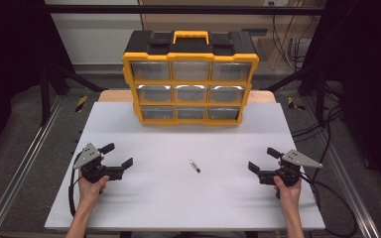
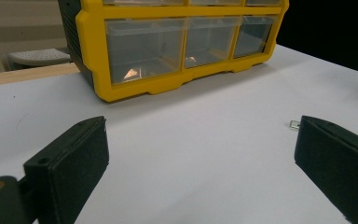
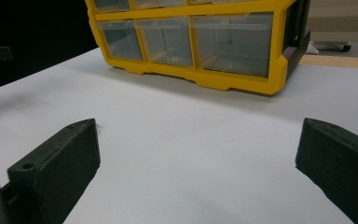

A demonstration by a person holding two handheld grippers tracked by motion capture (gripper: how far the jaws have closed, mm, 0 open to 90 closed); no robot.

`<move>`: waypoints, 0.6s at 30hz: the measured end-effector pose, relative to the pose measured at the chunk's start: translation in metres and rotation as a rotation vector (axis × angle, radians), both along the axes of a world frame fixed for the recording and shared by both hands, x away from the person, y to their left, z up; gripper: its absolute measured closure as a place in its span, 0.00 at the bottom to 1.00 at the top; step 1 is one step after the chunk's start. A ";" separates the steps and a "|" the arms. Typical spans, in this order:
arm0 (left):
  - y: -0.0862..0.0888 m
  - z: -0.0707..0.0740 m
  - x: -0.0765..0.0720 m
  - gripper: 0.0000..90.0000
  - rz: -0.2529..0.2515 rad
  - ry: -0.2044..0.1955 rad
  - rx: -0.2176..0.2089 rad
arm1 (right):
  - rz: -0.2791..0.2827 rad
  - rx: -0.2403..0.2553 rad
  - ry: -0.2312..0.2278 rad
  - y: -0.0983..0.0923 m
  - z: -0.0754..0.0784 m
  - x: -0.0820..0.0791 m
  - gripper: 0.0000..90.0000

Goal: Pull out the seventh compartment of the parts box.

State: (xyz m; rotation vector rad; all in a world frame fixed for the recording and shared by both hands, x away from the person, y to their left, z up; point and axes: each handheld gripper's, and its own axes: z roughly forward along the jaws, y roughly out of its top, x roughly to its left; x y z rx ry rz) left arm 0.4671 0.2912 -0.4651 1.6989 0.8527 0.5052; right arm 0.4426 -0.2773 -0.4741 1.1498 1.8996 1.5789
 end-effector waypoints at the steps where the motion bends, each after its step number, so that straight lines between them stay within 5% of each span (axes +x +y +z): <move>1: 0.000 0.000 0.000 0.03 0.000 0.000 0.000 | 0.000 0.001 0.002 0.000 0.000 0.000 0.00; 18: -0.012 0.006 0.006 0.04 -0.021 -0.007 0.024 | -0.001 0.014 -0.008 -0.001 0.001 0.000 0.00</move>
